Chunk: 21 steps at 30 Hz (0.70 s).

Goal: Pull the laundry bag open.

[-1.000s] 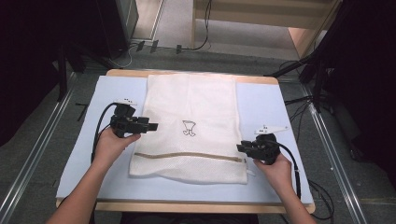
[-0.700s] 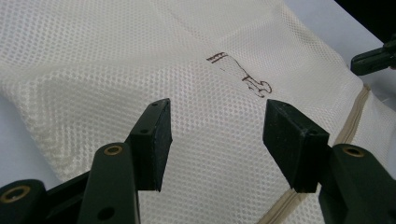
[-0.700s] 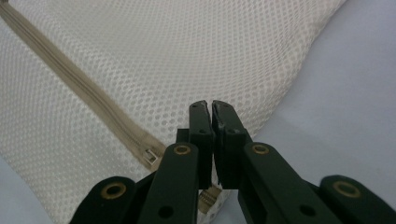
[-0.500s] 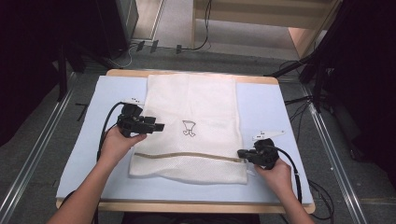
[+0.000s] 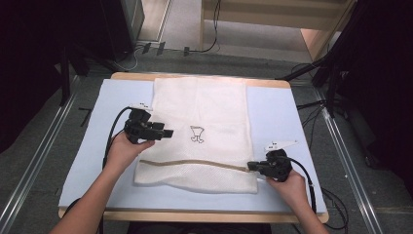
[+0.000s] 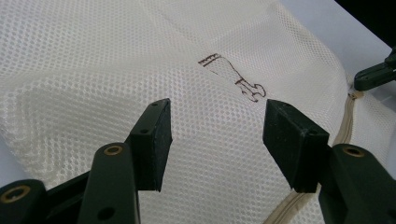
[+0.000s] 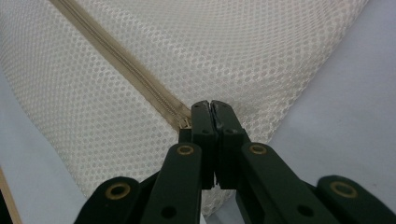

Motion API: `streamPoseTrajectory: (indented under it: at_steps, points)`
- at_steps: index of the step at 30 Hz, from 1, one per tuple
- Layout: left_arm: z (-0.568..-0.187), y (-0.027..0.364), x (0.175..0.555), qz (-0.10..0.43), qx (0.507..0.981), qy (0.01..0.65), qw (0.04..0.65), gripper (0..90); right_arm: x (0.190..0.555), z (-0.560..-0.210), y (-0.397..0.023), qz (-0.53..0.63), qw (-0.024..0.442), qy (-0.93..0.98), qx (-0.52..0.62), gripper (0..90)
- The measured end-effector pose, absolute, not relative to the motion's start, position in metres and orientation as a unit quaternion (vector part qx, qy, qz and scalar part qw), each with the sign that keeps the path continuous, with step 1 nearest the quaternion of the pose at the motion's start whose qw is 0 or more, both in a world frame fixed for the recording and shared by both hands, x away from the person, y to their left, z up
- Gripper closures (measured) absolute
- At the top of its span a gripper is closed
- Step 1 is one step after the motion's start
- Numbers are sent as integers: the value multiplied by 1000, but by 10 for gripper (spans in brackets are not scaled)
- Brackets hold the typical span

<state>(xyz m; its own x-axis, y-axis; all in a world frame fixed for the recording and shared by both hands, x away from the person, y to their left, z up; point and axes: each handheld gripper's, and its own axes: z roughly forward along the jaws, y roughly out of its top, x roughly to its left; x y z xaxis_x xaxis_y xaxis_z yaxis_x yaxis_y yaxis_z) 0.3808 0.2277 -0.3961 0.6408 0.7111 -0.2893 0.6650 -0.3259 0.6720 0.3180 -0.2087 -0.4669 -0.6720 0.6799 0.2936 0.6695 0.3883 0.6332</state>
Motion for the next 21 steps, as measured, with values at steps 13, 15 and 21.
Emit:
streamPoseTrajectory:
  at_steps: [13, 15, 21]
  points:
    - [-397, 220, 379, 27, 821, 410, 397, 432, 310, -466, -203, 372, -2, 845, 384, 900]
    - [-396, 217, 378, 27, 821, 407, 399, 433, 310, -466, -201, 372, 1, 848, 377, 900]
    - [-396, 206, 375, 21, 827, 393, 400, 459, 310, -458, -195, 393, 26, 845, 361, 900]
